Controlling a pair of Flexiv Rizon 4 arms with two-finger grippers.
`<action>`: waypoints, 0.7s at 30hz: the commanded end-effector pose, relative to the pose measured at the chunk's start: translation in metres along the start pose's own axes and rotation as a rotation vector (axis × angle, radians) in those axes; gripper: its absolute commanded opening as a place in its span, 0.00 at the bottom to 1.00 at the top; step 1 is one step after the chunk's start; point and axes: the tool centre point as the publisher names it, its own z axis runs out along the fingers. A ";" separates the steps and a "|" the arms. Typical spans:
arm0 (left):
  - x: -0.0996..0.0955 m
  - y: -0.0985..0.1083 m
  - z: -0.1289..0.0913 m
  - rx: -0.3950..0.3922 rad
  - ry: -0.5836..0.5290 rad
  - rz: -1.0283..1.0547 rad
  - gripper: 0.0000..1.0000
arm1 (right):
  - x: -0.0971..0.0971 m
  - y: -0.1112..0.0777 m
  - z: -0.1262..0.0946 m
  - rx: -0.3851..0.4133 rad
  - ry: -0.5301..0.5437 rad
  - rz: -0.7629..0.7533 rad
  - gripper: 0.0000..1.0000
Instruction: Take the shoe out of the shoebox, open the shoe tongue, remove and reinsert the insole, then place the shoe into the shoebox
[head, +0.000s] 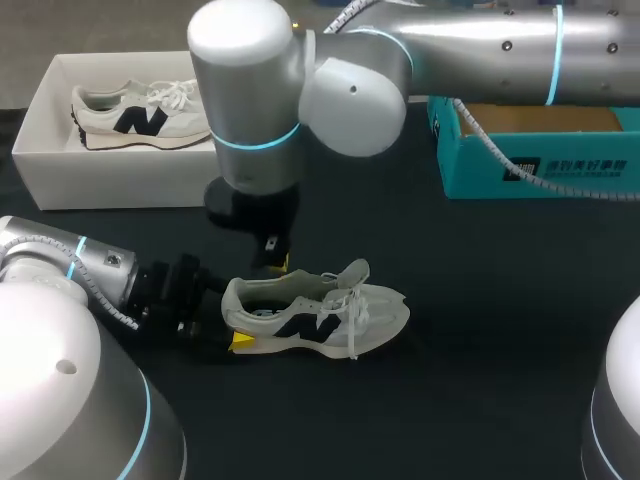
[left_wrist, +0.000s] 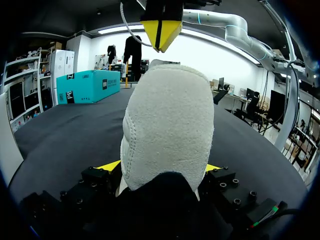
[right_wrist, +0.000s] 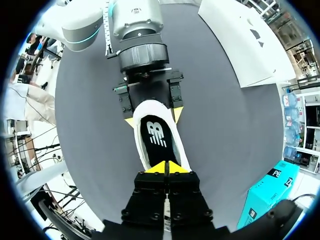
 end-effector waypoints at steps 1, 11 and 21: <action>-0.001 0.001 0.002 -0.002 0.000 -0.001 0.00 | 0.006 0.006 0.023 0.006 0.001 -0.011 0.00; -0.001 0.001 0.002 -0.002 0.000 -0.001 0.00 | 0.011 -0.003 0.053 0.026 0.032 -0.019 0.00; -0.001 0.001 0.002 -0.002 0.000 -0.001 0.00 | 0.008 -0.012 0.067 0.049 0.072 -0.041 0.00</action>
